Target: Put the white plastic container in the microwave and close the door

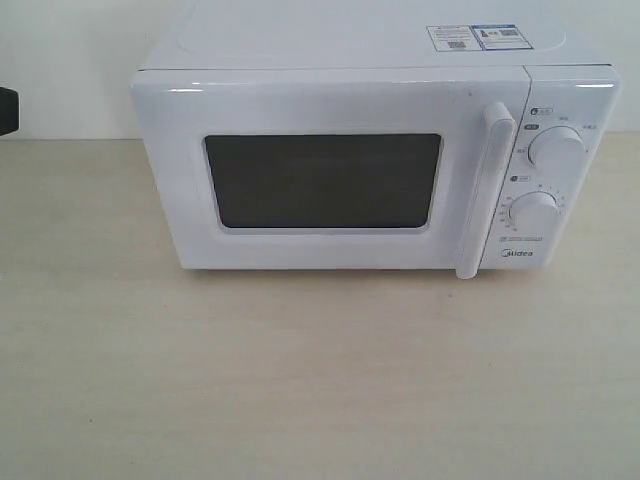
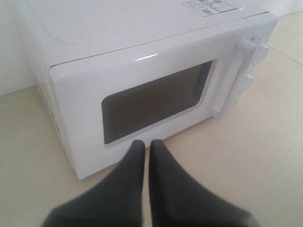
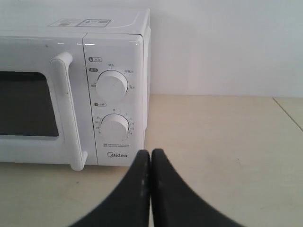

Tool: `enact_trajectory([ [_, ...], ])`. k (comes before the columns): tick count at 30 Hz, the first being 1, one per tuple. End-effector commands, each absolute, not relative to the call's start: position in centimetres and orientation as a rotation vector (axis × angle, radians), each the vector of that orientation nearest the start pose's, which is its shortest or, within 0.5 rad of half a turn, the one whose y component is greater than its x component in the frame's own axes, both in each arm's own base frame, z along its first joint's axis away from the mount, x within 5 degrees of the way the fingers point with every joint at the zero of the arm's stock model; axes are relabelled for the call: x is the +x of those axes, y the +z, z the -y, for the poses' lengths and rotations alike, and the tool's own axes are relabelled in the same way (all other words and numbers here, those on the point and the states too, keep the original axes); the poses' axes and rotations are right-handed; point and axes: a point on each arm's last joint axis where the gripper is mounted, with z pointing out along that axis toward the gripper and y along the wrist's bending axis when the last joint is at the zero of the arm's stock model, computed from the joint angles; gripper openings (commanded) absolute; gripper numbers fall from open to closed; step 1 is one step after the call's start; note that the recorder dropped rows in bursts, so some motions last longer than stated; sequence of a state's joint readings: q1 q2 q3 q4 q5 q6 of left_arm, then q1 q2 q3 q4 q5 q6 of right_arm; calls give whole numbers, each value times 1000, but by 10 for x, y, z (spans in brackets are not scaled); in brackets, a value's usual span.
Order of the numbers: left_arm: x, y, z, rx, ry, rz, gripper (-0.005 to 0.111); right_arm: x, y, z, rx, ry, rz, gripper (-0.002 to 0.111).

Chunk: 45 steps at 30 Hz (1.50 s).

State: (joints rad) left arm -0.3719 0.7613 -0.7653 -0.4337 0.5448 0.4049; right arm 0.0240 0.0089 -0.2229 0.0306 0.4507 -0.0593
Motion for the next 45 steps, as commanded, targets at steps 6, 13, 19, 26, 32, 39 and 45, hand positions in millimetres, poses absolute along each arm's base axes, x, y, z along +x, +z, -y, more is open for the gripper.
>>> enact_trajectory([
  [6,133,355,73,528,-439,-1923,4,53,201,-1,-57,-13,-1736,0],
  [13,133,355,73,528,-439,-1923,4,55,187,-2,2,43,-1770,0],
  [19,133,355,73,528,-439,-1923,4,53,181,-2,17,56,-1836,0],
  [26,133,355,73,528,-439,-1923,4,53,181,-2,-6,39,-1836,0],
  [32,133,355,73,528,-439,-1923,4,53,182,-2,1,44,-1833,0],
  [39,133,355,73,528,-439,-1923,4,53,182,-2,1,44,-1833,0],
  [45,133,355,73,528,-439,-1923,4,54,183,-2,1,44,-1822,0],
])
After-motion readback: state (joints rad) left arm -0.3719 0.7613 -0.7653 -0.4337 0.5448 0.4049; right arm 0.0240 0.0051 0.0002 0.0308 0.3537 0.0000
